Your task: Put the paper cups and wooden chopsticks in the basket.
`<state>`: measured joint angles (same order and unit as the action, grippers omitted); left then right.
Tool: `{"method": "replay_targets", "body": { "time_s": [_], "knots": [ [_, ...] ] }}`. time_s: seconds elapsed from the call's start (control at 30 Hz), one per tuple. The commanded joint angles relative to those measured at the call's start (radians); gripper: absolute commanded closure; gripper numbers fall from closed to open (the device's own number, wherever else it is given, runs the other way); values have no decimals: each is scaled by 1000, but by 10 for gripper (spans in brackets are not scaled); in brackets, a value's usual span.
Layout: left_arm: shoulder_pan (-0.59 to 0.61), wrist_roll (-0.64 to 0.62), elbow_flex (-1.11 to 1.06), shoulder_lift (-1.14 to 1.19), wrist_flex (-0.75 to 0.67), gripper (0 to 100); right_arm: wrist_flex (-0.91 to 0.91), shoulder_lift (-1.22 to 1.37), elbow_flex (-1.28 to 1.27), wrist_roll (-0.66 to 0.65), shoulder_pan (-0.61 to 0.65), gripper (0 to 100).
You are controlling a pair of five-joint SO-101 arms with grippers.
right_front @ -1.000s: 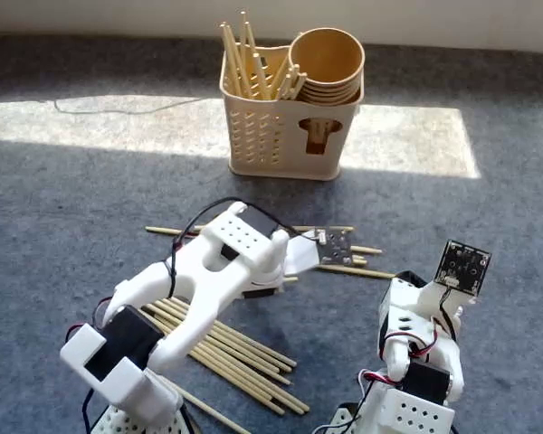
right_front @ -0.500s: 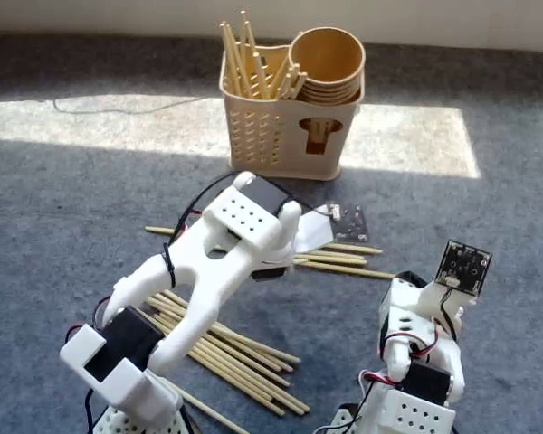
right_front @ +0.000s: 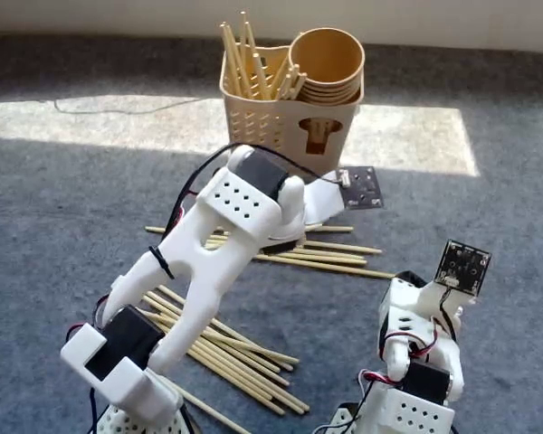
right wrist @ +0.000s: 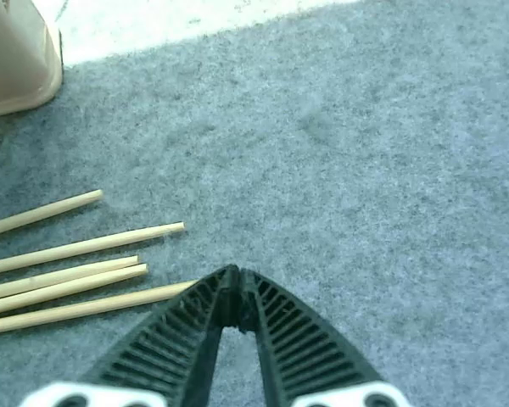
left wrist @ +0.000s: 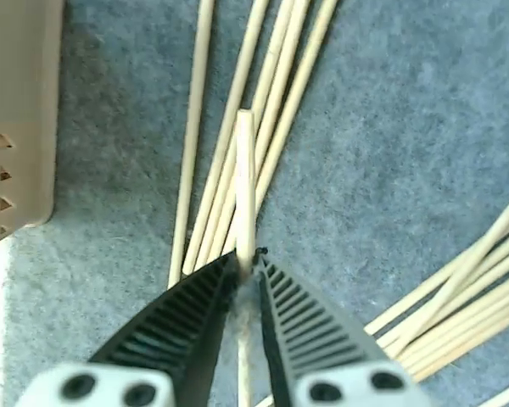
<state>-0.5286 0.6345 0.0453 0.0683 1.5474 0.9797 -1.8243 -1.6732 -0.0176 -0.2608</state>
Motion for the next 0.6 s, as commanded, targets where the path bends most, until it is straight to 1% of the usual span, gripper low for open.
{"method": "replay_targets", "body": {
  "time_s": [0.0,0.57],
  "knots": [
    [22,-52,143,-12,9,995,-27,-12,-119,3,-12,992],
    [182,-305,748,-4,0,995,-27,-12,-119,3,-12,992]
  ]
}}
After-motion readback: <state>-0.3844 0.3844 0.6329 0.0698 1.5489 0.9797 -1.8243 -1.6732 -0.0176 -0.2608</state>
